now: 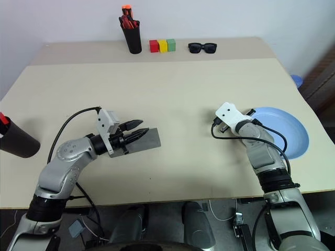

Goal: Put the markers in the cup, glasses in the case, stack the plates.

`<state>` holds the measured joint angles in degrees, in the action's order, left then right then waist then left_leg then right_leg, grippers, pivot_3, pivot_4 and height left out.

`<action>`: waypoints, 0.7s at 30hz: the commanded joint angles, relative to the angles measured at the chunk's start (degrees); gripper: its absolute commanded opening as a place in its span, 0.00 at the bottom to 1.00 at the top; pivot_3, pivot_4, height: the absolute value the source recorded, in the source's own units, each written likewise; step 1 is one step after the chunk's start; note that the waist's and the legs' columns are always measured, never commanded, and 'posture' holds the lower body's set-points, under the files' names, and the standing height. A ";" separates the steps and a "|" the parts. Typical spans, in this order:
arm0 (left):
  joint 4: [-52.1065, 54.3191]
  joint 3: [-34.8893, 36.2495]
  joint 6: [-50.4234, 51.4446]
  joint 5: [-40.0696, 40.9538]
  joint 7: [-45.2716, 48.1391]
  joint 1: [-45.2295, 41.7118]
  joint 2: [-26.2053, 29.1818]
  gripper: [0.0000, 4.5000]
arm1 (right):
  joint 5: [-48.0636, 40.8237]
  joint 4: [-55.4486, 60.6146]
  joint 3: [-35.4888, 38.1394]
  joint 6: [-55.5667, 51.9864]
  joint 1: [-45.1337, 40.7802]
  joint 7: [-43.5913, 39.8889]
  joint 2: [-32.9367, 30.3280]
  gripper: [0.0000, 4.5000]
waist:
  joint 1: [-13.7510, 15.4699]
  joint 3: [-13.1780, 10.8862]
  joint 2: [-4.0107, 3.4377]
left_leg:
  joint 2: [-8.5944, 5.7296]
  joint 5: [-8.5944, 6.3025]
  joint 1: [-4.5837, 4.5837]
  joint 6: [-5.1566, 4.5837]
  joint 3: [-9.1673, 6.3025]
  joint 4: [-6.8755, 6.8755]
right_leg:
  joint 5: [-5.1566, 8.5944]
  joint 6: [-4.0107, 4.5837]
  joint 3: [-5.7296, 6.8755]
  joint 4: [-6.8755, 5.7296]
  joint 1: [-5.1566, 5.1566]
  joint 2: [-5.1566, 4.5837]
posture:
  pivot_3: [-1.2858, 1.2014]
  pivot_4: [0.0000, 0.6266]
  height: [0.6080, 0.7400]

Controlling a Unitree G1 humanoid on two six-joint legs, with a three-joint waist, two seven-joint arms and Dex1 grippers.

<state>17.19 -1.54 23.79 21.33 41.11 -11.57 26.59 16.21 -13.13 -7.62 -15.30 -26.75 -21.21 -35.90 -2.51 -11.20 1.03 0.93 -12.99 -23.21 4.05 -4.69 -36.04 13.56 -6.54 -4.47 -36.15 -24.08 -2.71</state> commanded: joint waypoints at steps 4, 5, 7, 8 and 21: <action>1.64 2.42 -0.71 0.50 -0.18 1.79 1.63 0.39 | 0.56 11.44 5.58 -3.93 2.80 -0.15 -3.62 0.01 | 0.01 0.00 0.00 | 0.00 0.00 0.00 0.00 0.00 -0.02 | 0.01 0.01 0.00 0.00 0.00 0.00 | 0.52 0.24 1.00; 0.48 3.34 -1.13 0.33 -0.43 2.07 1.88 0.39 | 0.28 15.34 8.52 -6.55 4.66 -0.83 -5.14 0.01 | 0.13 0.00 0.00 | 0.00 0.00 0.00 0.00 0.00 -0.01 | 0.01 0.01 0.00 0.00 0.00 0.00 | 0.52 0.24 1.00; -0.95 4.27 -1.47 0.23 -0.91 2.15 2.01 0.39 | -0.35 19.94 12.43 -10.31 7.07 -1.87 -7.07 0.01 | 0.47 -0.01 -0.03 | 0.00 0.00 -0.03 0.00 -0.01 -0.01 | 0.02 -0.01 0.01 0.00 0.00 -0.01 | 0.52 0.24 1.00; -1.40 4.90 -1.91 0.40 -0.93 2.47 2.15 0.39 | -1.36 22.20 14.91 -13.20 9.48 -3.50 -8.10 0.01 | 0.50 -0.01 -0.03 | 0.00 0.00 -0.04 0.00 -0.01 -0.03 | 0.03 0.00 0.01 0.02 0.00 -0.01 | 0.52 0.24 1.00; -5.81 8.75 -6.94 -8.11 -14.23 3.95 0.00 0.39 | -10.42 21.48 15.96 -8.29 6.09 -4.98 -0.48 0.88 | -1.52 0.04 0.03 | 0.05 -0.01 0.27 -0.01 0.15 0.04 | 0.07 0.17 -0.13 -0.09 0.07 0.07 | 0.52 0.24 1.00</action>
<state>11.11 4.94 17.05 15.21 30.08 -7.79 26.53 9.47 8.45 8.14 -26.23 -19.67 -25.40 -37.68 -4.04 -11.16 1.06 0.99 -13.00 -22.93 4.03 -4.57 -35.97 13.58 -6.47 -4.60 -36.23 -24.00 -2.62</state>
